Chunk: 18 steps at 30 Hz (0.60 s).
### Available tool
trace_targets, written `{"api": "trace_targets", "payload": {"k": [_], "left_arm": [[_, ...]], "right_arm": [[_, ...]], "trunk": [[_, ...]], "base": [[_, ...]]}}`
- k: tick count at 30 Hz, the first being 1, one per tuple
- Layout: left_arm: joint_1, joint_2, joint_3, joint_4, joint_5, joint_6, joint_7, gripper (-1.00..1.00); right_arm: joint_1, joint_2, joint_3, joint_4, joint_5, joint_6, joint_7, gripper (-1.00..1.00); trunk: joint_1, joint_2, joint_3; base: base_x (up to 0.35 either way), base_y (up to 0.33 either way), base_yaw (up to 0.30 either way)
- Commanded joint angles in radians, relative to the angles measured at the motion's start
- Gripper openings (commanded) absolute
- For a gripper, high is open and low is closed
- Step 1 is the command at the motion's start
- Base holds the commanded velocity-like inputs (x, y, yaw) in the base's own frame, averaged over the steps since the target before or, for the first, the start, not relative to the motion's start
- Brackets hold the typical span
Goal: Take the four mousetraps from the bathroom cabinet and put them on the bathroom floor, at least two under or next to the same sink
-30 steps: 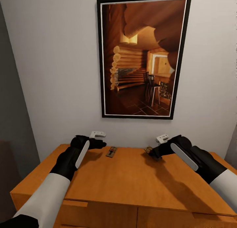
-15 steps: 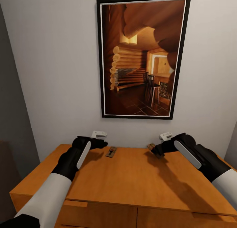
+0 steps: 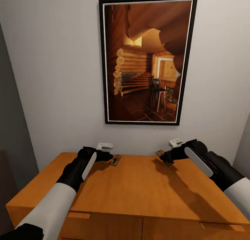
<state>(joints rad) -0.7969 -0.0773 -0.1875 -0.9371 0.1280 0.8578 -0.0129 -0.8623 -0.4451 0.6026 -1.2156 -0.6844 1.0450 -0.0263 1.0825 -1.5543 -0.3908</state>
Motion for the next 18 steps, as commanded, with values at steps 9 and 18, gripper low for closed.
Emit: {"api": "trace_targets", "payload": {"k": [9, 18], "left_arm": [[-0.001, -0.025, -0.001, 0.002, 0.001, 0.007, 0.010, 1.00], [-0.001, -0.081, -0.001, -0.022, -0.010, 0.016, 0.046, 1.00]], "right_arm": [[-0.001, -0.002, 0.002, -0.001, -0.006, 0.002, -0.003, -1.00], [-0.001, -0.004, 0.002, -0.001, -0.006, 0.002, -0.002, -1.00]], "trunk": [[0.000, -0.001, -0.001], [0.000, -0.001, -0.001]], "base": [[0.000, 0.000, -0.004], [0.000, 0.000, 0.000]]}}
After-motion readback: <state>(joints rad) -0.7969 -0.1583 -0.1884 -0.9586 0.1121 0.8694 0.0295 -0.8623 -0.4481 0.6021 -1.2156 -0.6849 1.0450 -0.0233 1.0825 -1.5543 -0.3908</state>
